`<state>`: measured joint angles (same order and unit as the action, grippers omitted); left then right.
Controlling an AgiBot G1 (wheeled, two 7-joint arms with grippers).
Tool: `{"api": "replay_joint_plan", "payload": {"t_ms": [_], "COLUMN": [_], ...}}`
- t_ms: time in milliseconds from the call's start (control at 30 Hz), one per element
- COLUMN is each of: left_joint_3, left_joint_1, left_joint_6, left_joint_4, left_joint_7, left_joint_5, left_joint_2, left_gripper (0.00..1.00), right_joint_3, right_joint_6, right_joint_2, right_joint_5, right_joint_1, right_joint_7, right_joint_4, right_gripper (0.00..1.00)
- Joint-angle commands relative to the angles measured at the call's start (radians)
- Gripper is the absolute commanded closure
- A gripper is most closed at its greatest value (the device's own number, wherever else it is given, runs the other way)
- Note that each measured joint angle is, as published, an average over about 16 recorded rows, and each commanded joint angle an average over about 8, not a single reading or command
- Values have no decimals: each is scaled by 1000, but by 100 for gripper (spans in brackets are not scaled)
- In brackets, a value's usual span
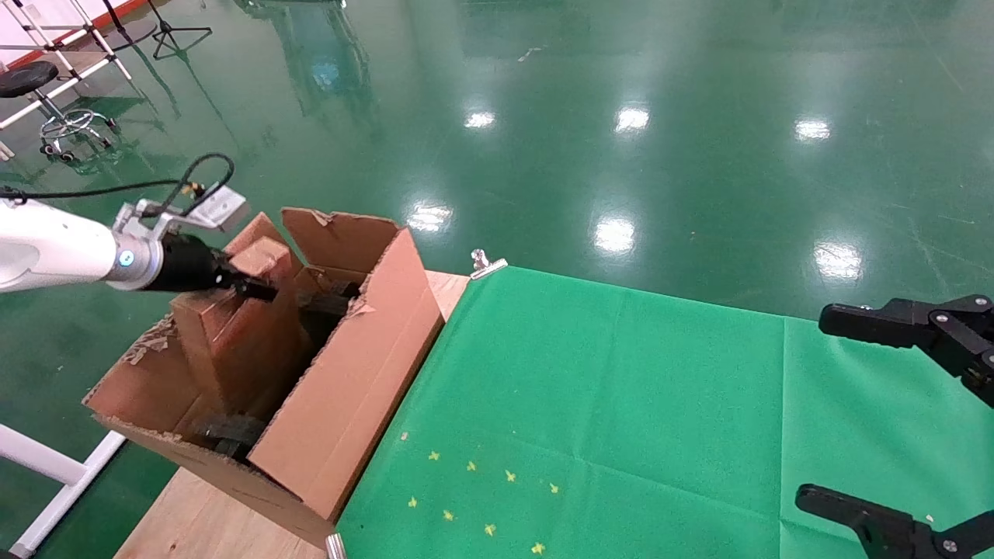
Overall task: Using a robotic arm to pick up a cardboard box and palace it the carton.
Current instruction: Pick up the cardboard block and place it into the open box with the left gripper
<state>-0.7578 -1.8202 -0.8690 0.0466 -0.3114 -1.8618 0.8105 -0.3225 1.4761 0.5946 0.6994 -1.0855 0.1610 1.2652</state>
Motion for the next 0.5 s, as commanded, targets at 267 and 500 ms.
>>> {"api": "replay_joint_plan", "payload": {"t_ms": [267,500], "left_joint_3": [30,60], "left_joint_1": [24,70], "left_joint_6": [0,-69], "left_joint_4": [-23,-58], "left_joint_7": [40,52], "left_joint_5": [45,88], "left_joint_2": [-12,-41], "left_gripper": [100,100], "right_joint_3": [0,0], "right_joint_6": [0,0], "right_joint_2": [0,0], "right_joint_5": [0,0], "right_joint_1": [0,0], "right_joint_7": [0,0], "right_joint_4": [0,0], "right_gripper": [0,0]}}
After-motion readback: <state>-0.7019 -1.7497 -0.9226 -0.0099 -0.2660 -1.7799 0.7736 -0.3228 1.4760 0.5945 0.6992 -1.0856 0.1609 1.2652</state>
